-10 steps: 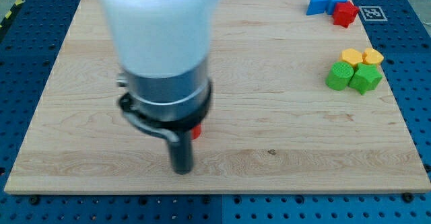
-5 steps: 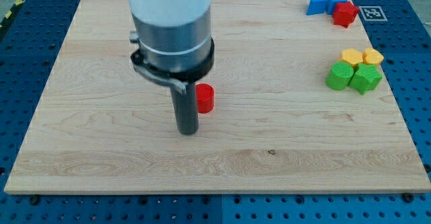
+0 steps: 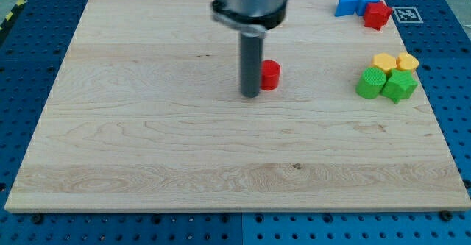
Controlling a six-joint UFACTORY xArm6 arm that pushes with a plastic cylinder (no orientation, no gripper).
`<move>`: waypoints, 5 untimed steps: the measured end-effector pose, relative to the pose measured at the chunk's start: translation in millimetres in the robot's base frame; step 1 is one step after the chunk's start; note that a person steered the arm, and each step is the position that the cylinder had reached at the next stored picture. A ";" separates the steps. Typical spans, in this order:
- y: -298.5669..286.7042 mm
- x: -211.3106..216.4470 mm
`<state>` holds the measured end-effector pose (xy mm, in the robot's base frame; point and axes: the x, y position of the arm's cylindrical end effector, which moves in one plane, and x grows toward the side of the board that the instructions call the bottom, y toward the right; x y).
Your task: Slide the red circle closer to the red star
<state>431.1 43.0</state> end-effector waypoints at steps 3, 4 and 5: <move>77.7 -77.8; 68.2 -86.6; 82.2 -111.6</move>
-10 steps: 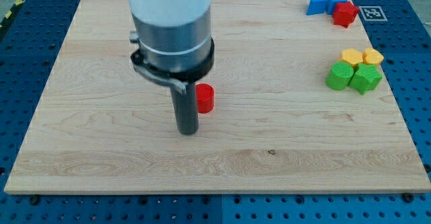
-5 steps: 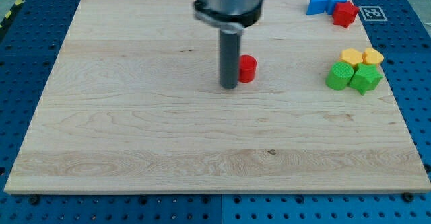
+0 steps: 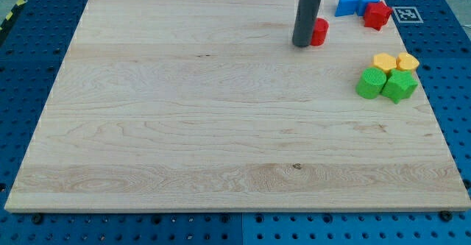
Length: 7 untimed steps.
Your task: Slide the red circle closer to the red star
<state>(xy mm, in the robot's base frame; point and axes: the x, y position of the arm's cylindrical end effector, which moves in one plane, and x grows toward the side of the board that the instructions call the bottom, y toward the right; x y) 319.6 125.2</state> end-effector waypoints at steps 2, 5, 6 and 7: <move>37.7 -15.5; 25.4 -28.5; 65.0 -39.8; 81.3 -42.6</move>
